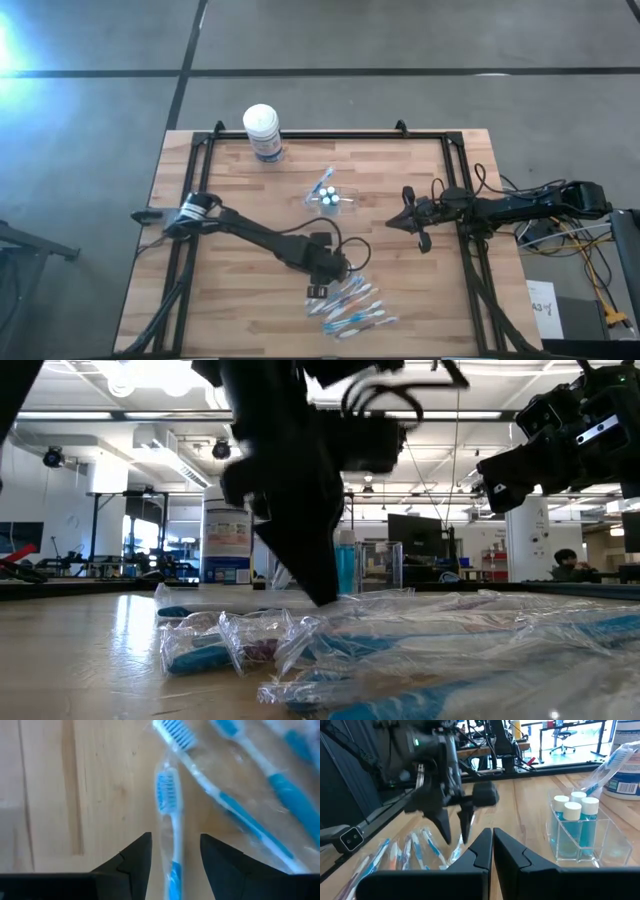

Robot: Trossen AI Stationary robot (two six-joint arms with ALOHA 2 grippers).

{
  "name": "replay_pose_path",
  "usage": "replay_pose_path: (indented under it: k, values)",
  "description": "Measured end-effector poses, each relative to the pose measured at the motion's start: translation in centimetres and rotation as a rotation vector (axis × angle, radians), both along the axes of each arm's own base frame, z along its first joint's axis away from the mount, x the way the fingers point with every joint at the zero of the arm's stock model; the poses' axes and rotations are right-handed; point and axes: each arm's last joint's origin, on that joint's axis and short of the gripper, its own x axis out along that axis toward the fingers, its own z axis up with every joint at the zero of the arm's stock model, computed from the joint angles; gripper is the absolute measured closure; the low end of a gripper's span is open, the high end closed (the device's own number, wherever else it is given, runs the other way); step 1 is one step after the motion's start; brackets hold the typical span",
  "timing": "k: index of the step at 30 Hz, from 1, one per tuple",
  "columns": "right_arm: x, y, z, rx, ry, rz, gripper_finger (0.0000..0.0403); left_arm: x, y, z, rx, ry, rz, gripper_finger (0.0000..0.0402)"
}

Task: Pick & Place toothbrushing station
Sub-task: Put the blue toothbrush into the transparent organizer

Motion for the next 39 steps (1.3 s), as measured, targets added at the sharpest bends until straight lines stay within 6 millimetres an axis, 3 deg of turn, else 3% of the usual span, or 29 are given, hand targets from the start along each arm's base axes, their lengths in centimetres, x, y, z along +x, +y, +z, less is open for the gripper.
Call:
replay_pose_path:
  k: [8,11,16,22,30,35,39]
  values:
    - [0.0,0.0,0.0,0.0,0.0,0.0,0.039,0.5,0.7,-1.6,-0.005,0.038,0.031,0.0243]
    - [0.0,0.0,0.0,-0.001,0.0,-0.006,0.039,0.5,0.8,-1.5,-0.009,0.037,0.028,0.0283]
    - [0.0,-0.1,0.0,-0.003,0.0,-0.028,0.039,0.7,0.8,-0.9,-0.02,0.038,-0.005,0.0385]
    - [0.0,-0.1,0.0,0.005,0.001,-0.028,0.039,0.8,1.0,0.2,0.028,0.026,0.014,0.0393]
    - [0.0,-0.1,0.0,0.009,0.002,-0.028,0.039,-1.5,2.0,7.0,0.131,-0.119,0.053,0.04]
    - [0.0,-0.1,0.0,0.009,0.002,-0.026,0.039,-5.0,3.2,12.8,0.153,-0.353,0.096,0.04]
    - [0.0,-0.1,0.0,0.013,0.002,-0.026,0.039,-8.3,4.1,15.2,0.096,-0.609,0.066,0.04]
